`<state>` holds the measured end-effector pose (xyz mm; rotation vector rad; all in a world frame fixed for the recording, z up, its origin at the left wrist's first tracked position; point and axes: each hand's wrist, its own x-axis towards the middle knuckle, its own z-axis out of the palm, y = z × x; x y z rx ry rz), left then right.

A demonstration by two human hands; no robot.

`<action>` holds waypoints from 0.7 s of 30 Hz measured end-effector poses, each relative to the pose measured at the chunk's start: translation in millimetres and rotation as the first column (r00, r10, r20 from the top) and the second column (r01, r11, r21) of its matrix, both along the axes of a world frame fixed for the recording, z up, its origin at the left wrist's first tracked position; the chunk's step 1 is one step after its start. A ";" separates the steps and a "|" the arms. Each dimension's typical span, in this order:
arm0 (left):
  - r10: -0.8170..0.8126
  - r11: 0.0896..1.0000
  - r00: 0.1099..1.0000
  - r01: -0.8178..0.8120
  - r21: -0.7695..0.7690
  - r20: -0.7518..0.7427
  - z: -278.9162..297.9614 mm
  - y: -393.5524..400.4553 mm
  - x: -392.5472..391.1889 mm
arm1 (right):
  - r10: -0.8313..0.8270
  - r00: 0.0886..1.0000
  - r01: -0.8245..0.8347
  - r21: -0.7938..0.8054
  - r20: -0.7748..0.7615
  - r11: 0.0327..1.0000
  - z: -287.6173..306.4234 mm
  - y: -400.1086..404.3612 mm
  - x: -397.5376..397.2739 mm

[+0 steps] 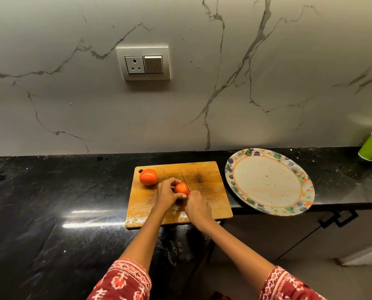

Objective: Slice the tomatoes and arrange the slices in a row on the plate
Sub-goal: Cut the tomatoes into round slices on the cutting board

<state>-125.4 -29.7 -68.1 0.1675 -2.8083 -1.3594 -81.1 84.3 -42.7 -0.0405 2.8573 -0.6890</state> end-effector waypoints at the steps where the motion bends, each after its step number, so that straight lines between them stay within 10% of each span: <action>1: 0.003 1.000 1.000 -0.003 -0.001 0.007 0.6 0.6 -0.3 | 0.000 1.000 0.000 0.014 -0.014 1.000 -2.8 2.3 2.1; 21: 0.026 0.999 0.999 -0.027 0.034 0.020 2.9 -0.6 -3.2 | 0.035 0.999 -0.033 0.085 -0.018 0.996 -14.4 9.2 9.5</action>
